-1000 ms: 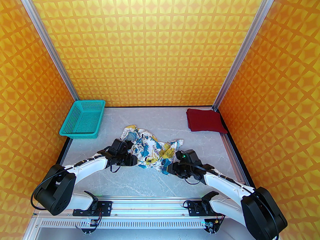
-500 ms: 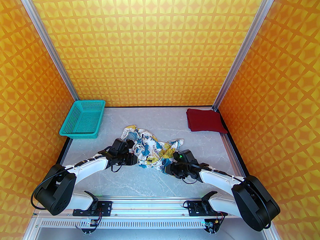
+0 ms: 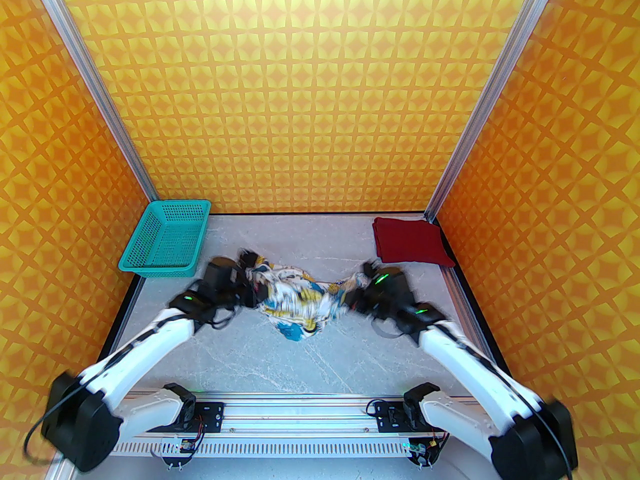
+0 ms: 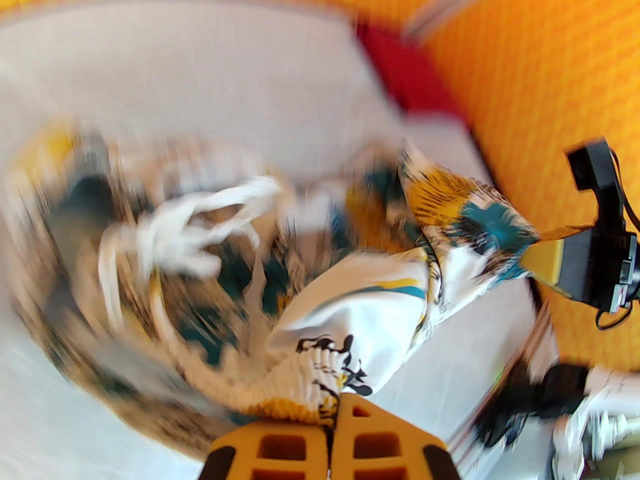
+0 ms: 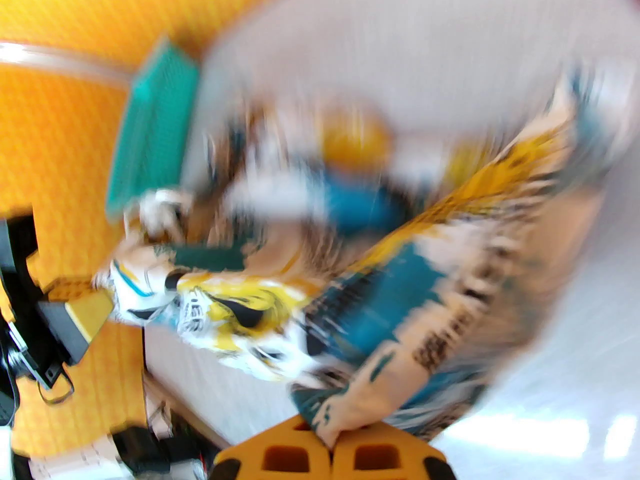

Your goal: Fold and stack the mixed laundry pile

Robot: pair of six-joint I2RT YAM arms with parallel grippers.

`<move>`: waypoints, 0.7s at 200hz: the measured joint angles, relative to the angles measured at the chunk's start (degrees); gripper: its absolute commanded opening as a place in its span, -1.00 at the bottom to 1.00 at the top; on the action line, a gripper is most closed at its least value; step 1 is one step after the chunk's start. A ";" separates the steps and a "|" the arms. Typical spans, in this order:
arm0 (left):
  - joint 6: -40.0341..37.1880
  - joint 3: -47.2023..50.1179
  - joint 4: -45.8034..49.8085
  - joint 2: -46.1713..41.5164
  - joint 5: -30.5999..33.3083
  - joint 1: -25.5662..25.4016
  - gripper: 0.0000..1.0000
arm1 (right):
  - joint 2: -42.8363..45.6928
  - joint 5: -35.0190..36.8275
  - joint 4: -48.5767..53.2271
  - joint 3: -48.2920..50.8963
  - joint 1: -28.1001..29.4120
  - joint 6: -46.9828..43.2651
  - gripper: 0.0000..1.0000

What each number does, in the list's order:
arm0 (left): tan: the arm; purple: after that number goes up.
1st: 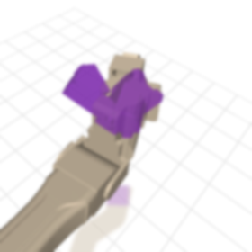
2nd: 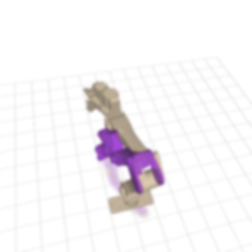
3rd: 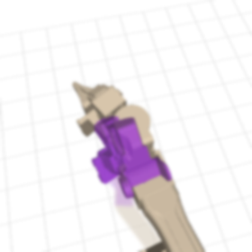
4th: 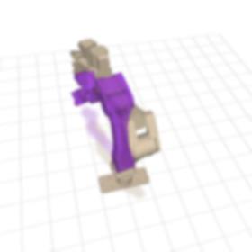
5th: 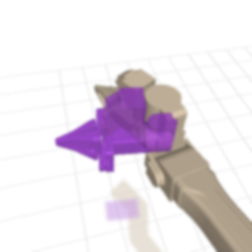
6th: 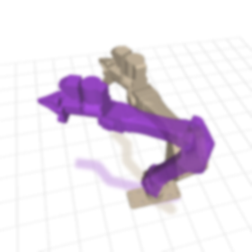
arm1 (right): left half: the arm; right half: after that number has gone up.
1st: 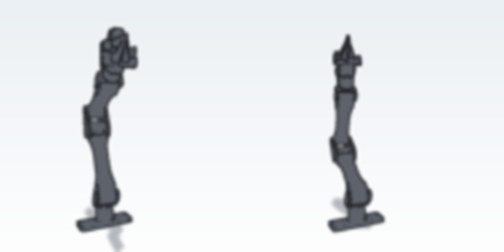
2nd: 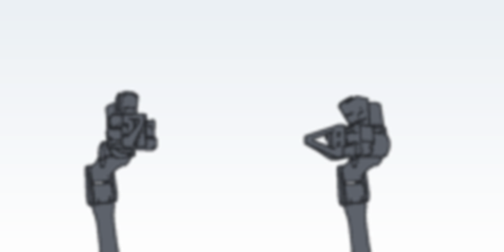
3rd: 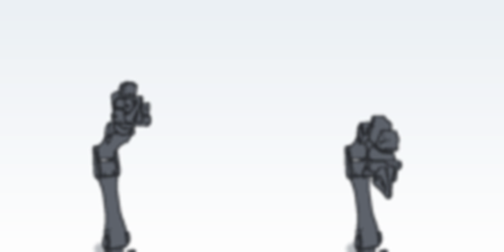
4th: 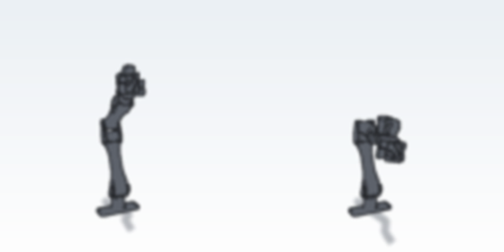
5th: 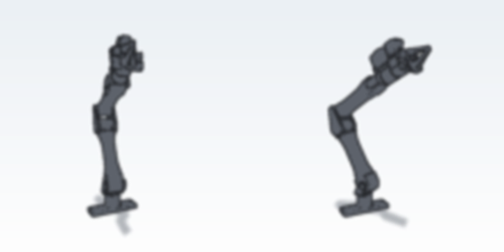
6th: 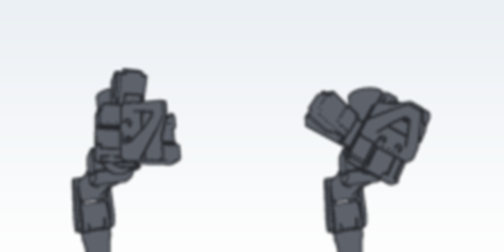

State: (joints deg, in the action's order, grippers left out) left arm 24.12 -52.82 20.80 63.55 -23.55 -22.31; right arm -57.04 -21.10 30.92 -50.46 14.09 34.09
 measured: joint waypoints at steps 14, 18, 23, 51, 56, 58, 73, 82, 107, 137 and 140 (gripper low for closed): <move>-0.55 -2.84 2.12 -3.08 0.17 2.25 -1.00 | 1.60 0.85 5.07 -5.92 -3.28 -3.06 -1.00; -0.66 -3.58 2.69 -3.76 0.20 2.56 -1.00 | 1.92 1.11 6.56 -7.58 -3.93 -3.80 -1.00; -0.85 -4.59 3.58 -4.76 0.20 2.78 -1.00 | 2.32 1.29 8.15 -9.44 -4.57 -4.66 -1.00; -1.90 -8.76 7.58 -9.35 0.17 2.82 -1.00 | 3.37 1.92 15.32 -17.07 -5.29 -8.24 -1.00; -2.01 -9.22 8.11 -9.88 0.17 2.82 -1.00 | 3.41 1.99 16.11 -17.88 -5.29 -8.66 -1.00; -2.05 -9.42 8.26 -10.08 0.17 2.82 -1.00 | 3.43 1.99 16.33 -18.10 -5.27 -8.85 -1.00; -2.25 -10.05 9.22 -10.82 0.17 2.82 -1.00 | 3.45 2.19 18.12 -19.12 -5.27 -9.60 -1.00; -2.29 -10.75 10.49 -10.19 0.26 3.02 -1.00 | 2.73 2.69 20.06 -20.09 -5.51 -10.29 -1.00; -2.08 -15.52 11.56 -4.55 0.57 4.52 -1.00 | -1.51 3.17 20.11 -23.37 -6.60 -10.91 -1.00; -2.10 -27.82 11.08 8.63 0.83 7.32 -1.00 | -11.30 1.73 14.38 -29.16 -9.86 -9.46 -1.00; -2.08 -29.55 11.15 10.16 0.81 7.65 -1.00 | -12.72 1.33 13.66 -30.12 -10.36 -9.03 -1.00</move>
State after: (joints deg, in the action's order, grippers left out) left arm 22.04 -82.37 31.94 73.71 -22.74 -14.66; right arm -69.76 -19.77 44.58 -80.58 3.73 25.06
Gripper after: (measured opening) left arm 0.024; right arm 0.028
